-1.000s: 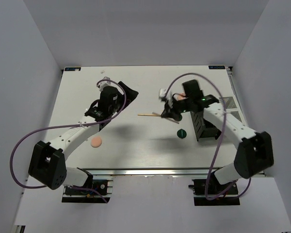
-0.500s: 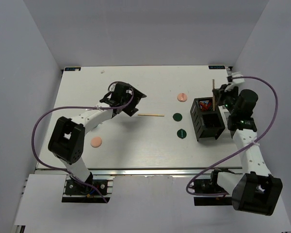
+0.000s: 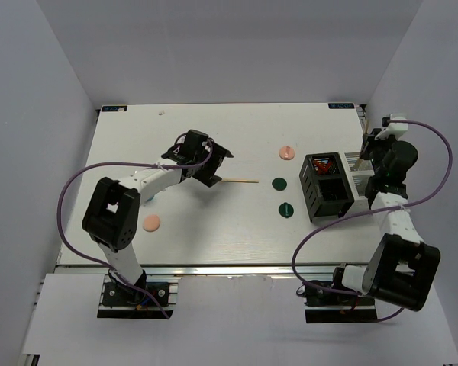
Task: Organize the makeup
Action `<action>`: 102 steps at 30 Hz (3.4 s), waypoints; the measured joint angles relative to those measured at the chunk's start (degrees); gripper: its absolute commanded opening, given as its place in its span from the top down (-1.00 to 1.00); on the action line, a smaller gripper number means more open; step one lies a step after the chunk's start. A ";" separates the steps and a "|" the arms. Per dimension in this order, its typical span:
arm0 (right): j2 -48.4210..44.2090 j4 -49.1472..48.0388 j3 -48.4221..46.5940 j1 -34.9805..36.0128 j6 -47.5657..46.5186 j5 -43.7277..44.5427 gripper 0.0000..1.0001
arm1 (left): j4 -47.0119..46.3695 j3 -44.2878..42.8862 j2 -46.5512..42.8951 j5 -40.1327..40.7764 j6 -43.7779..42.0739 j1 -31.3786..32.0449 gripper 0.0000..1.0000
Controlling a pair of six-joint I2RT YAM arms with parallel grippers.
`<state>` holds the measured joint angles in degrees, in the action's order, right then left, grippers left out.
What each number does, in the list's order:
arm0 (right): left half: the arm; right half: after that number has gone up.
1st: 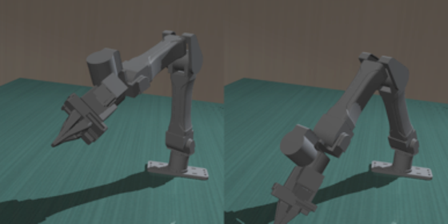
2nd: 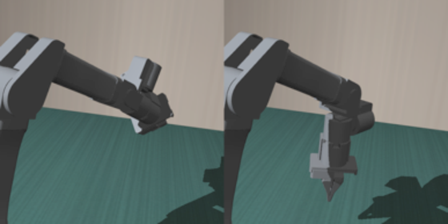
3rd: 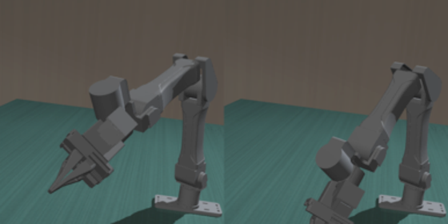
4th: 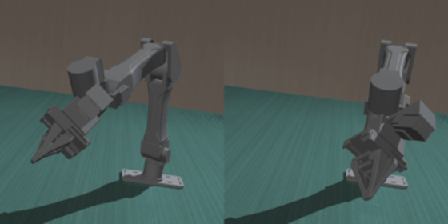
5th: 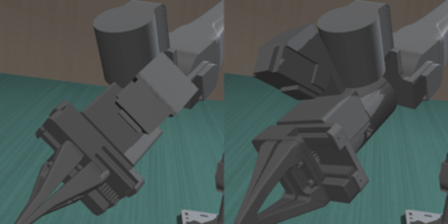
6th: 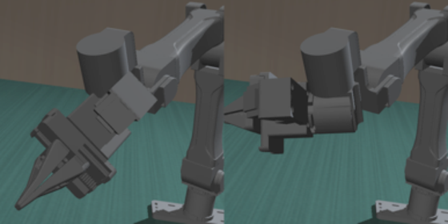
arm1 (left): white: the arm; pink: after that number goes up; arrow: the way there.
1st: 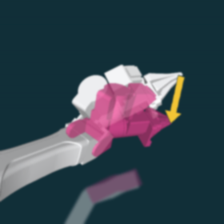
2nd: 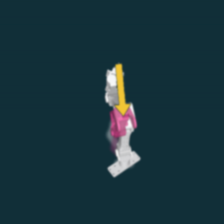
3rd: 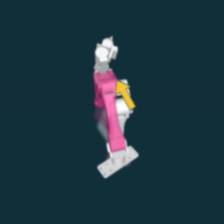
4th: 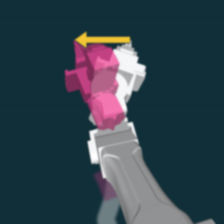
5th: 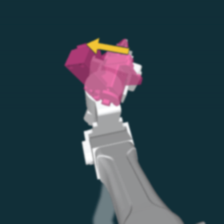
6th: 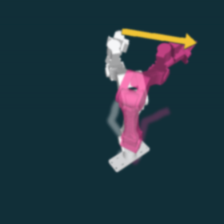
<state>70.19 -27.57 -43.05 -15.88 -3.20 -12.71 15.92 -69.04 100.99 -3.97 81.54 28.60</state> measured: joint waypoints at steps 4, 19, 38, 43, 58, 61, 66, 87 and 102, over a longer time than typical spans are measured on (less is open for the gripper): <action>5.16 -4.55 0.00 -0.26 -1.09 0.83 1.00 | 1.16 0.00 0.04 -0.13 0.79 0.02 -0.89; 4.07 -5.92 3.54 -1.09 -1.60 -5.16 -0.42 | 13.88 -6.54 8.11 0.15 3.65 2.36 -0.39; -15.06 -2.54 7.41 -1.36 6.60 -12.94 -0.44 | 35.65 -33.86 28.74 1.27 5.57 2.69 0.06; -17.44 -2.38 8.66 -1.36 8.61 -13.60 -0.44 | 38.88 -39.71 32.24 1.11 5.64 2.71 0.31; -22.25 -2.47 9.60 -1.36 13.09 -13.62 -0.53 | 38.16 -38.32 31.39 -0.44 -1.36 2.56 1.00; -22.93 -2.32 9.49 -1.38 13.11 -14.01 -0.58 | 34.36 -37.05 30.05 0.22 -6.78 2.73 1.00; -22.34 -0.63 6.97 -1.40 13.16 -16.39 0.18 | 17.14 -31.98 22.73 -2.05 -18.34 3.93 1.00; -22.27 6.45 -5.95 -1.44 14.36 -14.62 1.00 | -47.82 -52.02 43.36 -16.15 -36.54 19.80 1.00; -23.76 8.28 -5.92 -1.53 14.40 -14.38 1.00 | -51.47 -63.04 50.45 -1.44 -43.06 23.58 1.00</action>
<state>46.44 -19.29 -48.97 -17.41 11.20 -27.09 -35.55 -132.07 151.44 -5.41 38.48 52.18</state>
